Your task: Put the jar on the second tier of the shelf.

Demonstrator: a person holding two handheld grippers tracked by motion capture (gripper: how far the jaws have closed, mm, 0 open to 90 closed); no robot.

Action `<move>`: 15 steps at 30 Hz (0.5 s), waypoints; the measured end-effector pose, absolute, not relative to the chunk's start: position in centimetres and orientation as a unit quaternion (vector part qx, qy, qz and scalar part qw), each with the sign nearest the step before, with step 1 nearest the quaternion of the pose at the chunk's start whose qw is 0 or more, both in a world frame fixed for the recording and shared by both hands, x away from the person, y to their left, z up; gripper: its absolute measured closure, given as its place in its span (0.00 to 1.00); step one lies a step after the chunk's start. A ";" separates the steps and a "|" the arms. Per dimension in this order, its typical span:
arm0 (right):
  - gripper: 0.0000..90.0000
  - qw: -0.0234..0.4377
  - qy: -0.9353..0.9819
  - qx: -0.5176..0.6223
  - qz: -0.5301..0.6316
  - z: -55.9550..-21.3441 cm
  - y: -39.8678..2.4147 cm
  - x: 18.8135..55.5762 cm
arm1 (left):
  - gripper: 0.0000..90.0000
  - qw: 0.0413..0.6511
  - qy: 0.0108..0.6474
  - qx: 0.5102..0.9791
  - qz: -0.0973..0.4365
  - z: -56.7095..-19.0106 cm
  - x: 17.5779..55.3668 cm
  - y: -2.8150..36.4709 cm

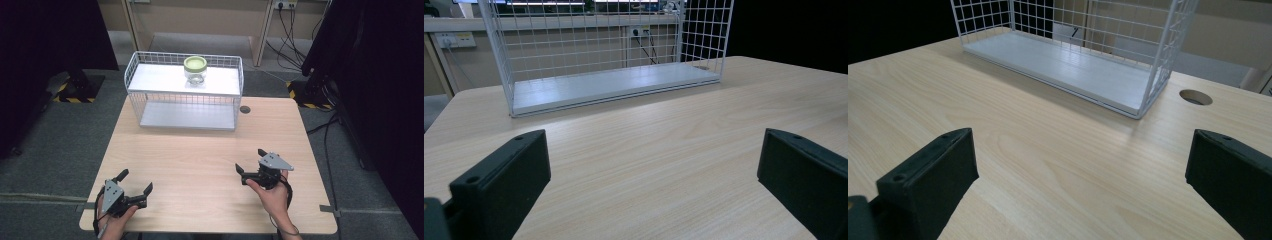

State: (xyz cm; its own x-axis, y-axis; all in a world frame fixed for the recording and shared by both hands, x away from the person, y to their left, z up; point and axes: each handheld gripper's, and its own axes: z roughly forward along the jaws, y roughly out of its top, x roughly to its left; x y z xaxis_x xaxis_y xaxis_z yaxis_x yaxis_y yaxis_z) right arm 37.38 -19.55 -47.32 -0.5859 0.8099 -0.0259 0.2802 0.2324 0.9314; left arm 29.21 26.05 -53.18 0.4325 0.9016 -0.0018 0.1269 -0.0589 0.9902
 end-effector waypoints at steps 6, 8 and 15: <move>0.01 0.266 0.737 0.380 0.491 -48.0 -20.7 36.8 | 0.00 0.555 0.403 0.638 0.349 -53.2 29.2 26.1; 0.01 0.265 0.738 0.384 0.487 -48.5 -21.0 36.6 | 0.00 0.555 0.403 0.638 0.349 -53.2 29.2 26.1; 0.01 0.264 0.736 0.397 0.481 -49.4 -22.0 36.1 | 0.00 0.555 0.404 0.638 0.349 -53.2 29.2 26.1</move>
